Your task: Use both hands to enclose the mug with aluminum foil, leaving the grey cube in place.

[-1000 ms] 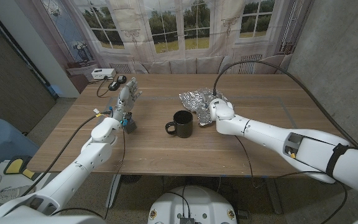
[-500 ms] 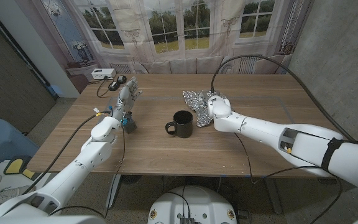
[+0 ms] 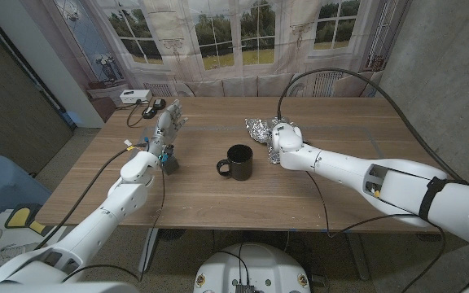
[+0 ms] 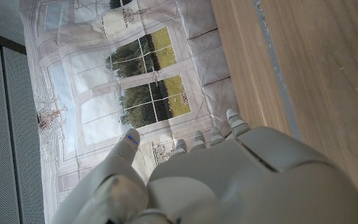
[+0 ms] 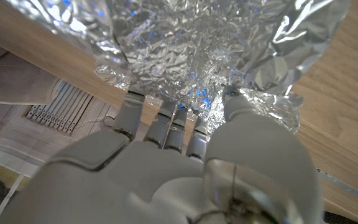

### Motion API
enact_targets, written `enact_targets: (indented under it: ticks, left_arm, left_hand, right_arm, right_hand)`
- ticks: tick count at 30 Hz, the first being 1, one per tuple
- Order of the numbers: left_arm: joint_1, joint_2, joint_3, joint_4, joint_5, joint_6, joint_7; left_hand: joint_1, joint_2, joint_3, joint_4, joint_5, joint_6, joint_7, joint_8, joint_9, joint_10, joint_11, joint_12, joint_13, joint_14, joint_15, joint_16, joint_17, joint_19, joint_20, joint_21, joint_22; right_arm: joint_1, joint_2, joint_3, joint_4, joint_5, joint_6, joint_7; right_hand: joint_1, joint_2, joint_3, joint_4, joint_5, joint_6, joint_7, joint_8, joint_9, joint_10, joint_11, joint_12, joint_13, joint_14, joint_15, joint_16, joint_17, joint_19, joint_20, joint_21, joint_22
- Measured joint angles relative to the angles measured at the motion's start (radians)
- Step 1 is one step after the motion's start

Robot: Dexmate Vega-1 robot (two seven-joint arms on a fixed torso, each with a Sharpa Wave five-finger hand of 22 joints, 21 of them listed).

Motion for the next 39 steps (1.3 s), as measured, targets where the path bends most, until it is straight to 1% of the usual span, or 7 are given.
enact_targets:
  ticks: [11, 12, 14, 17, 22, 24, 39]
  left_arm:
    - [-0.026, -0.009, 0.011, 0.026, 0.0, 0.003, -0.019]
    - [-0.03, -0.011, 0.013, 0.03, 0.001, 0.005, -0.025]
    - [-0.035, -0.012, 0.015, 0.034, 0.001, 0.006, -0.028]
    - [-0.045, -0.017, 0.019, 0.043, 0.002, 0.006, -0.036]
    - [-0.056, -0.022, 0.024, 0.053, 0.002, 0.006, -0.036]
    - [-0.058, -0.023, 0.025, 0.055, 0.004, 0.007, -0.049]
    - [-0.072, -0.026, 0.036, 0.054, 0.009, 0.009, -0.064]
  left_hand:
    - [0.0, 0.0, 0.0, 0.0, 0.0, 0.0, 0.0, 0.0, 0.0, 0.0, 0.0, -0.005, 0.0, 0.0, 0.0, 0.0, 0.0, 0.0, 0.0, 0.0, 0.0]
    - [0.0, 0.0, 0.0, 0.0, 0.0, 0.0, 0.0, 0.0, 0.0, 0.0, 0.0, -0.005, 0.0, 0.0, 0.0, -0.001, 0.0, 0.0, 0.0, 0.0, 0.0]
    - [0.0, 0.0, 0.0, 0.0, 0.0, 0.0, 0.0, 0.0, 0.0, 0.0, 0.0, -0.005, 0.0, 0.0, 0.0, -0.001, 0.0, 0.0, 0.0, 0.0, 0.0]
    - [0.0, 0.0, 0.0, 0.0, 0.0, 0.0, 0.0, 0.0, 0.0, 0.0, 0.0, -0.005, 0.0, 0.0, 0.0, -0.001, 0.0, -0.002, 0.002, 0.0, 0.0]
    - [0.0, 0.0, 0.0, 0.0, 0.0, 0.0, 0.0, 0.0, 0.0, -0.002, 0.002, -0.004, 0.0, 0.0, 0.0, -0.001, 0.0, -0.004, 0.004, 0.0, 0.0]
    - [0.0, 0.0, 0.0, 0.0, 0.0, 0.0, 0.0, 0.0, 0.0, -0.002, 0.002, -0.004, 0.0, 0.0, 0.0, -0.001, 0.0, -0.004, 0.004, 0.0, 0.0]
    - [0.0, 0.0, -0.004, -0.004, 0.0, 0.0, 0.0, -0.004, 0.0, -0.006, -0.002, -0.004, 0.0, 0.0, 0.0, -0.001, 0.0, -0.004, 0.004, -0.004, 0.0]
  right_arm:
    - [-0.042, -0.056, 0.063, -0.1, 0.042, 0.011, -0.062]
    - [-0.057, -0.078, 0.086, -0.143, 0.047, 0.01, -0.07]
    - [-0.066, -0.092, 0.101, -0.172, 0.055, 0.007, -0.08]
    - [-0.085, -0.113, 0.122, -0.22, 0.065, 0.005, -0.097]
    - [-0.085, -0.113, 0.122, -0.22, 0.067, -0.008, -0.129]
    - [-0.119, -0.155, 0.167, -0.312, 0.067, -0.009, -0.131]
    - [-0.206, -0.242, 0.251, -0.507, 0.056, -0.037, -0.193]
  right_hand:
    - [-0.009, 0.003, -0.012, 0.012, -0.008, 0.046, 0.018, -0.006, -0.001, 0.016, -0.001, 0.0, -0.006, 0.0, 0.0, -0.001, 0.008, 0.012, -0.005, 0.005, 0.002]
    - [-0.009, 0.003, -0.012, 0.012, -0.008, 0.051, 0.023, -0.006, -0.001, 0.016, -0.002, 0.0, -0.007, 0.009, -0.002, -0.001, 0.008, 0.047, -0.036, 0.01, 0.004]
    - [-0.009, 0.003, -0.012, 0.012, -0.008, 0.069, 0.027, -0.001, -0.002, 0.032, 0.003, 0.006, -0.007, 0.019, -0.002, 0.003, 0.009, 0.189, -0.179, 0.012, 0.006]
    - [-0.003, 0.009, -0.012, 0.012, -0.008, 0.094, 0.038, 0.004, -0.003, 0.051, 0.0, 0.013, -0.007, 0.047, -0.004, 0.012, 0.006, 0.239, -0.218, 0.023, 0.004]
    - [0.044, 0.02, -0.002, -0.003, -0.008, 0.119, 0.052, 0.006, -0.003, 0.08, 0.005, 0.021, -0.004, 0.091, -0.009, 0.034, 0.015, 0.268, -0.247, 0.038, 0.003]
    - [0.071, 0.016, 0.001, -0.014, -0.008, 0.128, 0.054, 0.006, -0.003, 0.081, 0.005, 0.021, -0.004, 0.091, -0.009, 0.034, 0.02, 0.274, -0.254, 0.043, 0.005]
    - [0.073, 0.021, -0.015, 0.007, -0.015, 0.153, 0.053, 0.001, -0.003, 0.088, 0.006, 0.027, 0.005, 0.091, -0.009, 0.034, 0.029, 0.261, -0.255, 0.05, 0.005]
